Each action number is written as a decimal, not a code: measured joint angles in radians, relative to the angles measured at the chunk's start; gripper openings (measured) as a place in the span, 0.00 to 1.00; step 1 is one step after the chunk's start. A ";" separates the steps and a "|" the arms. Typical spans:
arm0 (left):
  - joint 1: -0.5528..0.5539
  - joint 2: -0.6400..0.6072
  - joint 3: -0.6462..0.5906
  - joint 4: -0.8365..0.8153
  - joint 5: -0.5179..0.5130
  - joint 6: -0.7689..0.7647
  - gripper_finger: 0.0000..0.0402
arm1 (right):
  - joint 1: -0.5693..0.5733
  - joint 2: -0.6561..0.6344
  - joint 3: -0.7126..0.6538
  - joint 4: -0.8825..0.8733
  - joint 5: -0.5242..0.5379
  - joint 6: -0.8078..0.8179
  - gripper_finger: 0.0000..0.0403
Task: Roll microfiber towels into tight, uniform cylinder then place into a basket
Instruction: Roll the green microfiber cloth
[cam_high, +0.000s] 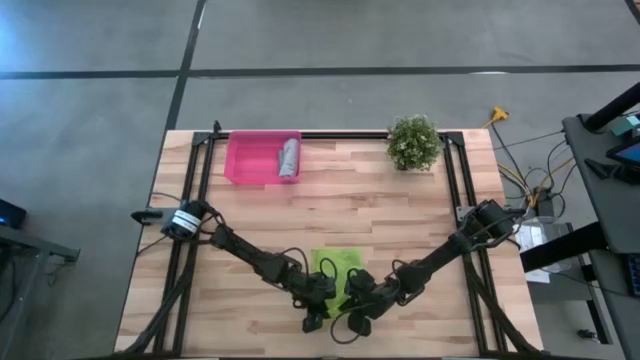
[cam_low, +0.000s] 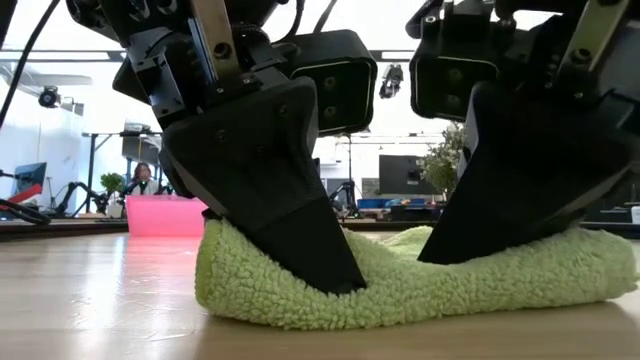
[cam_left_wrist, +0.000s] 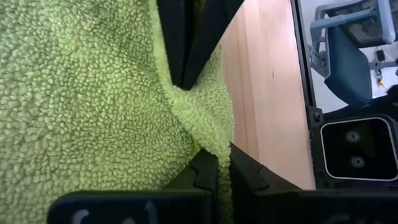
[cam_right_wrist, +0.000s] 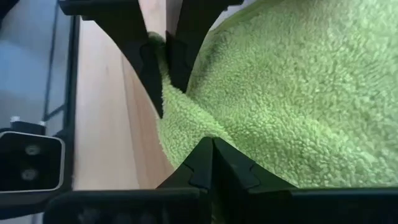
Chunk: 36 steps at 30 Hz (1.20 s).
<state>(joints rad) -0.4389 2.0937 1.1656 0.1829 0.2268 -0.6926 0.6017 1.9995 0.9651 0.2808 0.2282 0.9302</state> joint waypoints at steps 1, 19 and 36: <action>0.000 0.000 0.000 0.000 0.000 0.000 0.00 | 0.000 0.010 0.000 0.003 -0.020 0.010 0.02; 0.024 -0.111 -0.011 -0.140 -0.008 0.022 0.41 | 0.014 0.057 0.006 -0.015 -0.084 0.065 0.02; -0.221 -0.255 0.005 -0.192 -0.544 0.762 0.44 | -0.019 0.053 0.006 -0.018 -0.106 0.163 0.02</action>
<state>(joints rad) -0.6595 1.8392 1.1704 -0.0091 -0.3177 0.0691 0.5832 2.0521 0.9714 0.2627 0.1226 1.0933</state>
